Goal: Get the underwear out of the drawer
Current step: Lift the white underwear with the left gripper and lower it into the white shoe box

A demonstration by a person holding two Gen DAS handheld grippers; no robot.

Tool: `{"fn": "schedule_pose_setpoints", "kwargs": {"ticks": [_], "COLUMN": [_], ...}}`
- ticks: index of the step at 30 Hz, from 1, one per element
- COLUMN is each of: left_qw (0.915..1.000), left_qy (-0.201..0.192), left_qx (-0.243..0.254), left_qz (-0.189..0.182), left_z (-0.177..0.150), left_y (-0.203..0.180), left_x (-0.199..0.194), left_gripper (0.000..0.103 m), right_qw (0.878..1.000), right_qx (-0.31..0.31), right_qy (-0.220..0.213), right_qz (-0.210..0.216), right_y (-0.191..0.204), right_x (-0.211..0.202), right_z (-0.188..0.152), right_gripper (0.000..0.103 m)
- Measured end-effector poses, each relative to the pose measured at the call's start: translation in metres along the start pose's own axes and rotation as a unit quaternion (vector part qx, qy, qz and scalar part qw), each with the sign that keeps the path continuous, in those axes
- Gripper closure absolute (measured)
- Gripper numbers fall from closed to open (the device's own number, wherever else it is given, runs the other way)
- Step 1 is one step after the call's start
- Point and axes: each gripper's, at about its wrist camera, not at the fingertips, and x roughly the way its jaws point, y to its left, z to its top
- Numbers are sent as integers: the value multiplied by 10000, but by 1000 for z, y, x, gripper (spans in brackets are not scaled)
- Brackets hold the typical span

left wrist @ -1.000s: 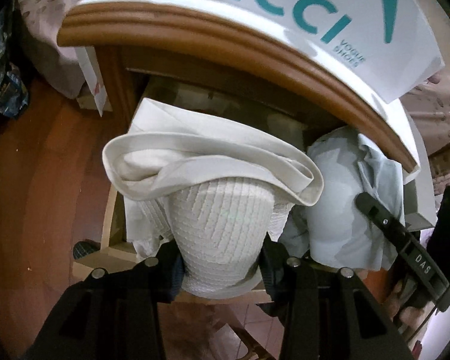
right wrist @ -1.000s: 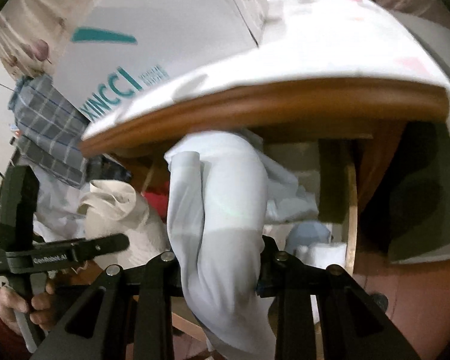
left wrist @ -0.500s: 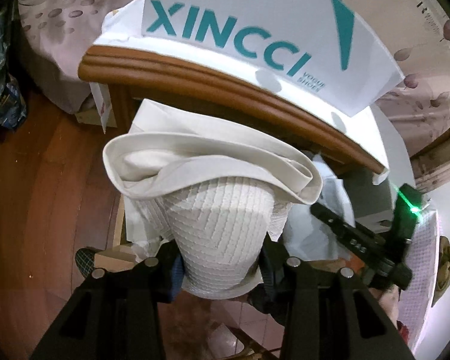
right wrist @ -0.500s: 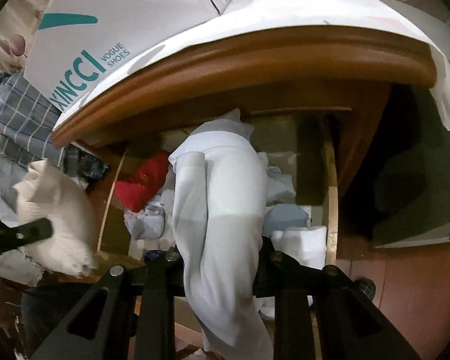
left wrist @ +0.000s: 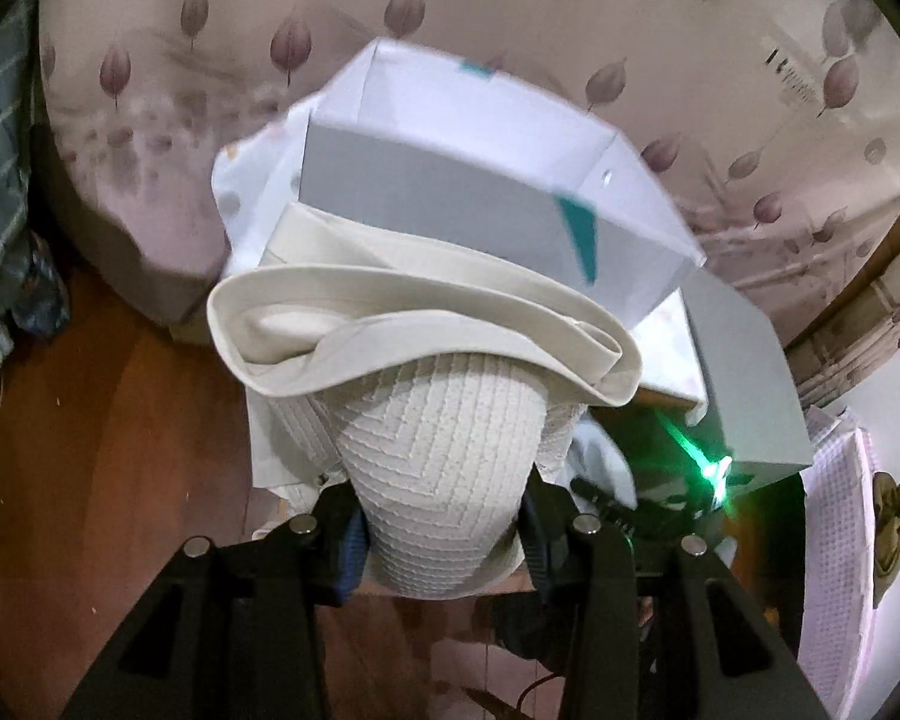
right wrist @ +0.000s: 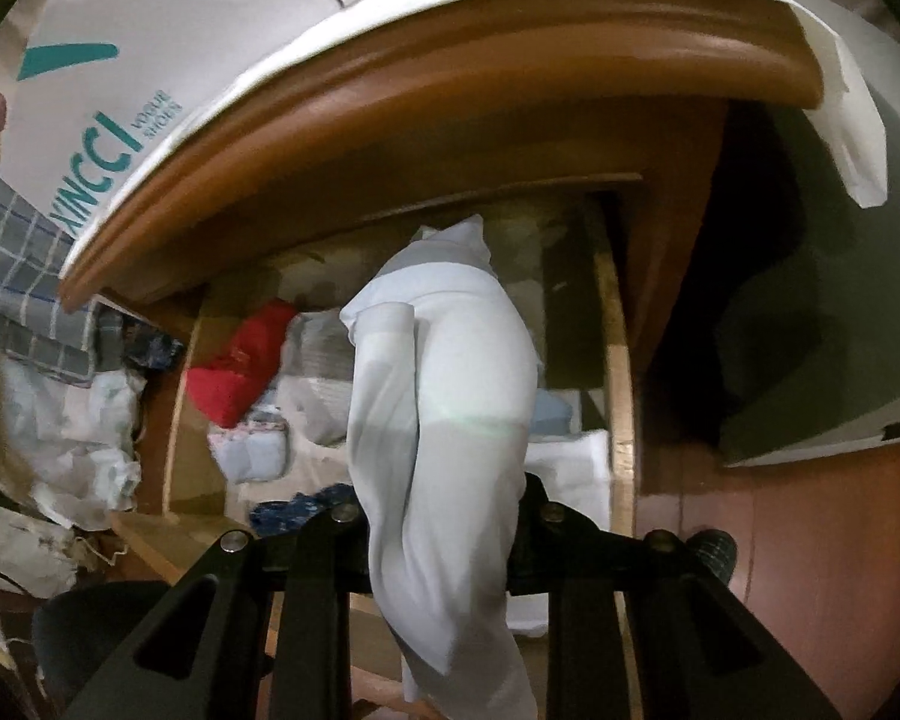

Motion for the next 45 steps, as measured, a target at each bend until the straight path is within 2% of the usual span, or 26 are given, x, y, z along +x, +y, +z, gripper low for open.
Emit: {"fn": "schedule_pose_setpoints", "kwargs": {"ticks": [5, 11, 14, 19, 22, 25, 28, 35, 39, 45], "left_qw": [9996, 9974, 9960, 9925, 9913, 9911, 9895, 9858, 9894, 9925], "left_qy": [-270, -663, -787, -989, -1017, -893, -819, -629, -225, -3], "left_qx": [109, 282, 429, 690, 810, 975, 1155, 1499, 1314, 1030], "left_qz": [44, 93, 2, 216, 215, 177, 298, 433, 571, 655], "left_z": [25, 72, 99, 141, 162, 177, 192, 204, 208, 201], "left_y": [-4, -18, -22, -22, -21, -20, -19, -20, -14, 2], "left_x": [-28, -53, -57, -50, -40, -24, -5, 41, 76, 102], "left_gripper": [61, 61, 61, 61, 61, 61, 61, 61, 61, 60], "right_qw": [9999, 9991, 9989, 9988, 9987, 9987, 9986, 9985, 9986, 9985], "right_qx": [73, 33, 1, -3, 21, 54, 60, 58, 100, 112], "right_qy": [12, 34, 34, 54, 71, 83, 92, 130, 128, 161], "right_qz": [-102, -411, -464, -494, -505, -505, -515, -527, -503, -506], "right_y": [-4, -6, -6, -6, -9, -11, -10, -10, -12, -13], "right_x": [3, 6, 7, 9, 9, 8, 9, 11, 11, 12], "right_z": [-1, -4, -4, -5, -5, -5, -5, -4, -5, -6], "right_gripper": [82, 82, 82, 82, 82, 82, 82, 82, 82, 82]}}
